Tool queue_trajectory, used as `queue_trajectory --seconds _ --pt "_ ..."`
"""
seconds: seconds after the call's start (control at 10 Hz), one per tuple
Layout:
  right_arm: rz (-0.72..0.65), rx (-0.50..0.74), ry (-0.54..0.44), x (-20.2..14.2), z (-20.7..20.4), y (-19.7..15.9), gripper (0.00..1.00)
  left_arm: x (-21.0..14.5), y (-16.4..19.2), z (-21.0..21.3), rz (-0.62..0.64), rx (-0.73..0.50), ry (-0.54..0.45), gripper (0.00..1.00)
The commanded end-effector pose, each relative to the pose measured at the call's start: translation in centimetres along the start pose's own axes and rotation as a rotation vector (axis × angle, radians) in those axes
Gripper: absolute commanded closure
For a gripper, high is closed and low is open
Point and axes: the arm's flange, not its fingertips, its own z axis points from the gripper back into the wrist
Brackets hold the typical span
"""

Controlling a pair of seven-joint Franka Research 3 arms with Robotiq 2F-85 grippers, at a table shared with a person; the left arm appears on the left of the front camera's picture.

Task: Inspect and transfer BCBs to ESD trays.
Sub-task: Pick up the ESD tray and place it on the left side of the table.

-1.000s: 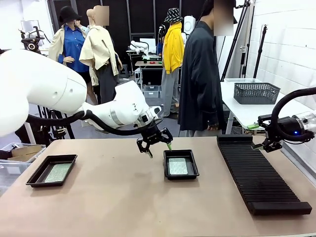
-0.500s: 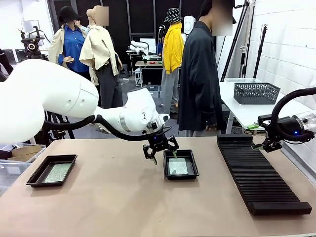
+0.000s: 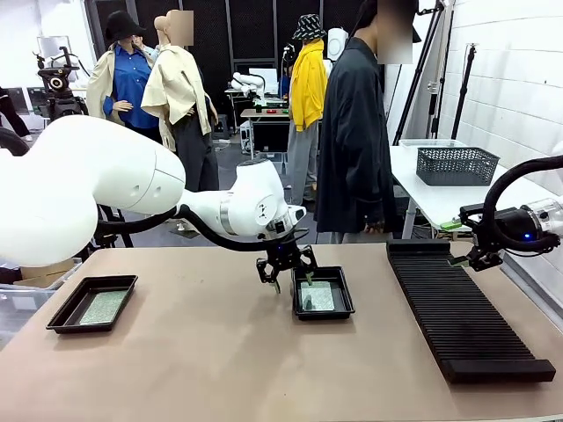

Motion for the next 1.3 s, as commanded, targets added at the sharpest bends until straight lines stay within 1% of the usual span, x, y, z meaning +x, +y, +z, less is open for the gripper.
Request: queue_trajectory --seconds 0.0,0.1,0.3,0.4,0.7,0.8,0.9,1.2 --pt "-0.009 -0.007 0.005 0.2 0.0 0.2 0.00 0.2 -0.7 0.0 0.005 0.039 -0.003 0.40" --pt "-0.009 -0.007 0.005 0.2 0.0 0.2 0.00 0.1 -0.7 0.0 0.005 0.042 0.000 0.58" --pt "-0.009 -0.007 0.005 0.2 0.0 0.2 0.00 0.0 -0.5 0.1 -0.005 0.050 0.015 0.97" --pt "-0.009 -0.007 0.005 0.2 0.0 0.2 0.00 -0.1 -0.4 0.3 -0.003 0.052 0.018 1.00" --pt "-0.009 -0.007 0.005 0.2 0.0 0.2 0.00 -0.3 0.1 1.1 -0.006 0.051 0.013 1.00" --pt "-0.009 -0.007 0.005 0.2 0.0 0.2 0.00 -0.5 0.4 1.4 0.001 0.041 0.034 1.00" --pt "-0.009 -0.007 0.005 0.2 0.0 0.2 0.00 -0.2 -0.1 0.2 -0.012 0.023 0.022 1.00" --pt "-0.009 -0.007 0.005 0.2 0.0 0.2 0.00 -0.2 -0.1 0.2 -0.012 0.023 0.022 1.00"
